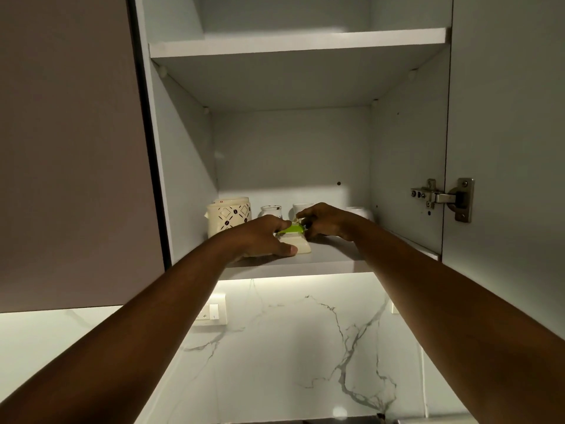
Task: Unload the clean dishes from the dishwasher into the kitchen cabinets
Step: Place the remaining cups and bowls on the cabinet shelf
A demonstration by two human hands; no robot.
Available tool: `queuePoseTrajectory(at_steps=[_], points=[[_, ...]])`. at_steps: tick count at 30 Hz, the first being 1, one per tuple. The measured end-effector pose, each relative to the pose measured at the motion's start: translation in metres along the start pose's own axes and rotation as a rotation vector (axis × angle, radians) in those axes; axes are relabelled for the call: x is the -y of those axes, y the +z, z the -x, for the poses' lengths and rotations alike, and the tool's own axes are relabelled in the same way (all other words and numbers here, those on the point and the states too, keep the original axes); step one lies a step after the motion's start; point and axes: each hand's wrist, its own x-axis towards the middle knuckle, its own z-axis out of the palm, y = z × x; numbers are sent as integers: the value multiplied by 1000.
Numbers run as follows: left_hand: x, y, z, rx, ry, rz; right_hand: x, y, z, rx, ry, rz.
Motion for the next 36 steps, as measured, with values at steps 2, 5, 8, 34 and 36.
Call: queuePoseTrajectory(at_steps=[2, 5, 8, 34, 36], points=[[-3, -3, 1, -21, 6, 57, 3, -3, 1, -17, -6, -9], [-13, -11, 4, -129, 66, 79, 8, -6, 1, -114, 0, -53], [-23, -17, 9, -264, 145, 158, 20, -10, 4, -326, -69, 82], [-100, 169, 131, -380, 572, 154, -64, 69, 333, -1040, 9, 255], [-105, 200, 161, -326, 563, 185, -79, 92, 374, -1009, 57, 245]])
